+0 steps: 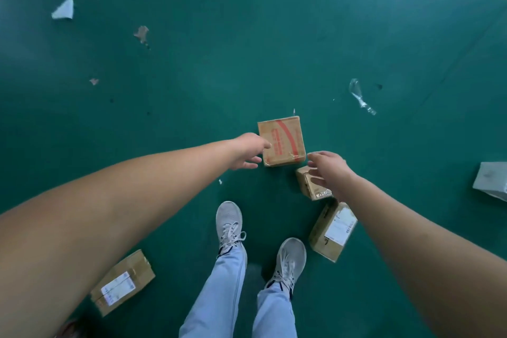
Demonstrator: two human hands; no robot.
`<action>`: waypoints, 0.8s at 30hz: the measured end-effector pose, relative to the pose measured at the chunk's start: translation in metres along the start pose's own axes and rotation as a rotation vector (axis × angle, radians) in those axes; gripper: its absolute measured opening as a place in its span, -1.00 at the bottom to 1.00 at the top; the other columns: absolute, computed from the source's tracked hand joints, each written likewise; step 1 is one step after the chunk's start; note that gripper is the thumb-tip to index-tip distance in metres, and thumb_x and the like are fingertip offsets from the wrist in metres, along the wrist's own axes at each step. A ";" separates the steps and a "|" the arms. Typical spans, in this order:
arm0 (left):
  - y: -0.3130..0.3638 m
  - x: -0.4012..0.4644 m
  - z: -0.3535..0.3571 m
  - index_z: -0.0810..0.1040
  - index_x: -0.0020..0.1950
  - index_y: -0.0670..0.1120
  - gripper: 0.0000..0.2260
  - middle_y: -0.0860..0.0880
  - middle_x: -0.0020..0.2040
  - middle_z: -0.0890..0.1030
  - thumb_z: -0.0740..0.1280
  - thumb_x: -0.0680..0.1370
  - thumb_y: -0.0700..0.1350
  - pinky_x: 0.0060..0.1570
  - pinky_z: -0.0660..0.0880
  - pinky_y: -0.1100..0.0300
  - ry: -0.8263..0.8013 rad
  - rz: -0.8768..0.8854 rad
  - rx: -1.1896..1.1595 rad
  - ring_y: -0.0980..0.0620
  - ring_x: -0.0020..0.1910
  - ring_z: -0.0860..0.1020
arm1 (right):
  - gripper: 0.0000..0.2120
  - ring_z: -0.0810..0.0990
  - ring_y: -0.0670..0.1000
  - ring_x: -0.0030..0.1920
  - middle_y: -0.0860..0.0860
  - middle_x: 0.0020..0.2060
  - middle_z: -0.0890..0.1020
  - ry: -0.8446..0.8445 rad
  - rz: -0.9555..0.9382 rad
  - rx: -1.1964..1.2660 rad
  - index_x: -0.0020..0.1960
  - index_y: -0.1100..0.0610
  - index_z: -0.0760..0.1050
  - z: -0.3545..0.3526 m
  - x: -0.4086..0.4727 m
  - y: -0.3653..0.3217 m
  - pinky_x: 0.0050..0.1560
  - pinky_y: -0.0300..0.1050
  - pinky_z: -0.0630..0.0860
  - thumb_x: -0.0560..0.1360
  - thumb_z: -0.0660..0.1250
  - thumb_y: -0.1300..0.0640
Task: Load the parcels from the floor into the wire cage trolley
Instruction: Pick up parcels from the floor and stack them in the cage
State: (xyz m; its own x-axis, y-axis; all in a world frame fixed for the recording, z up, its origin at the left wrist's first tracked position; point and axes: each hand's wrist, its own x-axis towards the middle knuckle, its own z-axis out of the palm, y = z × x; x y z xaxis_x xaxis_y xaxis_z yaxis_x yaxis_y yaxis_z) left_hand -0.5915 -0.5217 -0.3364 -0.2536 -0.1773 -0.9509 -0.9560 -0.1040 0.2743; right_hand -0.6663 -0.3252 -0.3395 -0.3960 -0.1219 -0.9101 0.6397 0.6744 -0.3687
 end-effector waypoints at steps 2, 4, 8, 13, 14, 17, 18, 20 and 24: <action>-0.009 0.047 0.009 0.39 0.48 -0.03 -0.63 -0.02 0.46 0.42 0.28 0.68 -0.03 0.14 0.54 0.08 -0.015 -0.019 -0.010 -0.04 0.23 0.51 | -0.76 0.60 0.14 0.16 0.15 0.18 0.60 0.004 0.009 -0.005 0.30 0.13 0.51 0.014 0.042 0.011 0.18 0.02 0.61 0.69 0.23 0.08; -0.016 0.092 0.017 0.36 0.51 -0.02 -0.60 0.00 0.50 0.37 0.29 0.67 -0.03 0.22 0.53 0.05 -0.014 -0.037 -0.028 -0.04 0.25 0.48 | -0.73 0.55 0.02 0.01 0.06 0.10 0.58 0.024 0.006 -0.020 0.34 0.13 0.49 0.025 0.084 0.022 0.28 0.08 0.56 0.68 0.22 0.09; -0.033 0.167 0.033 0.14 0.62 -0.03 -0.42 -0.02 0.60 0.27 0.32 0.66 -0.06 0.38 0.46 -0.06 0.004 -0.071 -0.083 -0.10 0.46 0.37 | -0.61 0.50 -0.03 0.04 0.03 0.23 0.53 0.066 -0.016 -0.055 0.49 0.12 0.36 0.036 0.155 0.039 0.08 -0.05 0.47 0.68 0.22 0.09; -0.052 0.228 0.045 0.14 0.63 -0.08 -0.42 -0.02 0.61 0.26 0.31 0.67 -0.05 0.43 0.42 -0.08 0.027 -0.135 -0.114 -0.10 0.53 0.31 | -0.44 0.42 0.14 0.41 0.08 0.50 0.39 0.108 0.013 -0.121 0.63 0.05 0.14 0.044 0.216 0.048 0.35 0.09 0.37 0.68 0.22 0.06; -0.054 0.234 0.045 0.21 0.62 -0.06 -0.46 -0.01 0.61 0.27 0.30 0.67 -0.04 0.43 0.42 -0.08 0.011 -0.139 -0.113 -0.10 0.54 0.31 | -0.43 0.39 0.15 0.45 0.08 0.51 0.38 0.099 0.030 -0.139 0.64 0.05 0.11 0.045 0.221 0.048 0.40 0.12 0.34 0.68 0.21 0.06; -0.061 0.254 0.046 0.29 0.60 -0.03 -0.50 -0.02 0.61 0.29 0.30 0.67 -0.04 0.40 0.45 -0.08 -0.020 -0.150 -0.119 -0.13 0.54 0.31 | -0.49 0.46 0.12 0.30 0.10 0.42 0.47 0.053 0.100 -0.161 0.56 0.13 0.24 0.057 0.245 0.051 0.25 0.07 0.38 0.66 0.24 0.03; -0.062 0.257 0.046 0.30 0.59 -0.03 -0.51 -0.02 0.60 0.30 0.30 0.67 -0.04 0.39 0.46 -0.07 -0.022 -0.147 -0.118 -0.13 0.53 0.31 | -0.50 0.46 0.10 0.24 0.09 0.38 0.51 0.037 0.116 -0.160 0.53 0.15 0.30 0.060 0.247 0.051 0.18 0.02 0.38 0.64 0.27 0.02; -0.067 0.261 0.041 0.35 0.56 -0.04 -0.54 -0.02 0.55 0.38 0.31 0.66 -0.05 0.35 0.48 -0.05 -0.009 -0.140 -0.116 -0.10 0.49 0.38 | -0.50 0.49 0.11 0.23 0.08 0.31 0.54 0.035 0.132 -0.138 0.49 0.17 0.36 0.064 0.248 0.052 0.13 0.00 0.37 0.62 0.31 0.01; -0.062 0.239 0.018 0.46 0.42 -0.01 -0.62 -0.01 0.33 0.58 0.34 0.61 -0.01 0.01 0.50 0.03 0.026 -0.128 -0.189 -0.02 0.27 0.55 | -0.47 0.47 0.08 0.17 0.06 0.28 0.49 0.058 0.096 -0.114 0.49 0.11 0.27 0.067 0.222 0.040 0.15 0.03 0.40 0.63 0.31 -0.09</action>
State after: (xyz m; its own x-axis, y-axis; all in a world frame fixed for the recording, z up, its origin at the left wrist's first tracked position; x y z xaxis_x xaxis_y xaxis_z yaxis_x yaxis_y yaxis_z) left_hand -0.5952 -0.5399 -0.5837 -0.1253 -0.1759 -0.9764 -0.9351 -0.3081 0.1754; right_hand -0.6846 -0.3741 -0.5690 -0.3755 -0.0129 -0.9267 0.5989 0.7598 -0.2532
